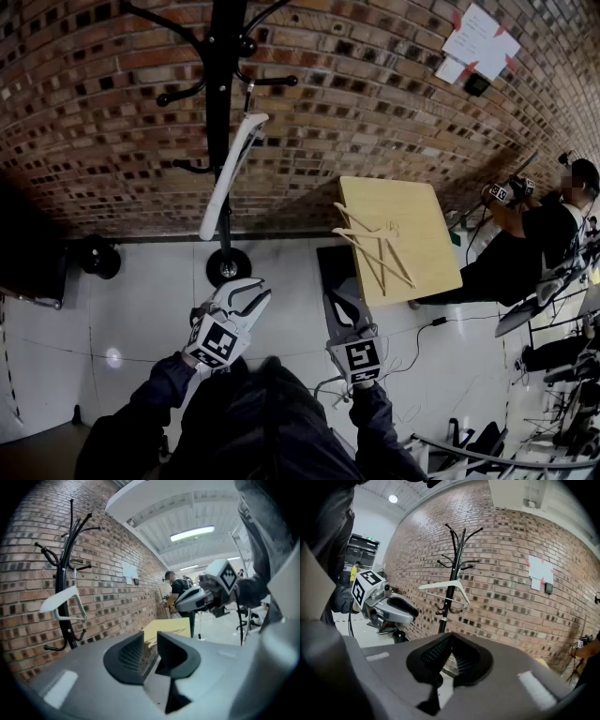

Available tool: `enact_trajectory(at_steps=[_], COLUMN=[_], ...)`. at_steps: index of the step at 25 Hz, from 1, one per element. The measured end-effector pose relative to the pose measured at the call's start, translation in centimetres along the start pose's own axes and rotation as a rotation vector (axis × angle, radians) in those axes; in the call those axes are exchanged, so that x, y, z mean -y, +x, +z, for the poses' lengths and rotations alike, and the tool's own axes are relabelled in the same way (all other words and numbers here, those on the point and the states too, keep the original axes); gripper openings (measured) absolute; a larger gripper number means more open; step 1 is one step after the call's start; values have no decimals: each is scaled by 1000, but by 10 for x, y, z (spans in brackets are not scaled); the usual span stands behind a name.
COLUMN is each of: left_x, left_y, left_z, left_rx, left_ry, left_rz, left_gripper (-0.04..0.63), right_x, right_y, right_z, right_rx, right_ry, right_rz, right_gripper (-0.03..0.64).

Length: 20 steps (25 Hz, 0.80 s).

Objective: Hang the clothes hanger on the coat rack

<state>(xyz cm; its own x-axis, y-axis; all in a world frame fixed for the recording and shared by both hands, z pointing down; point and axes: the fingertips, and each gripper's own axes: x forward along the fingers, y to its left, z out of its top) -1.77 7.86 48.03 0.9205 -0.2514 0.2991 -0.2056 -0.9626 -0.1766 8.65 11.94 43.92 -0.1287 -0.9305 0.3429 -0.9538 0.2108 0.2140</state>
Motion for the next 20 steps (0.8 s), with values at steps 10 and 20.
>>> enact_trajectory(at_steps=[10, 20], left_x=[29, 57], left_y=[92, 223], left_z=[24, 60], left_rx=[28, 3], left_ry=[57, 138], left_rz=[-159, -213], left_gripper=[64, 49], right_x=[78, 185], right_y=[-35, -60], right_z=[-54, -122], right_rx=[-79, -88], right_ry=[75, 174], right_rz=[-161, -266], right_gripper=[7, 6])
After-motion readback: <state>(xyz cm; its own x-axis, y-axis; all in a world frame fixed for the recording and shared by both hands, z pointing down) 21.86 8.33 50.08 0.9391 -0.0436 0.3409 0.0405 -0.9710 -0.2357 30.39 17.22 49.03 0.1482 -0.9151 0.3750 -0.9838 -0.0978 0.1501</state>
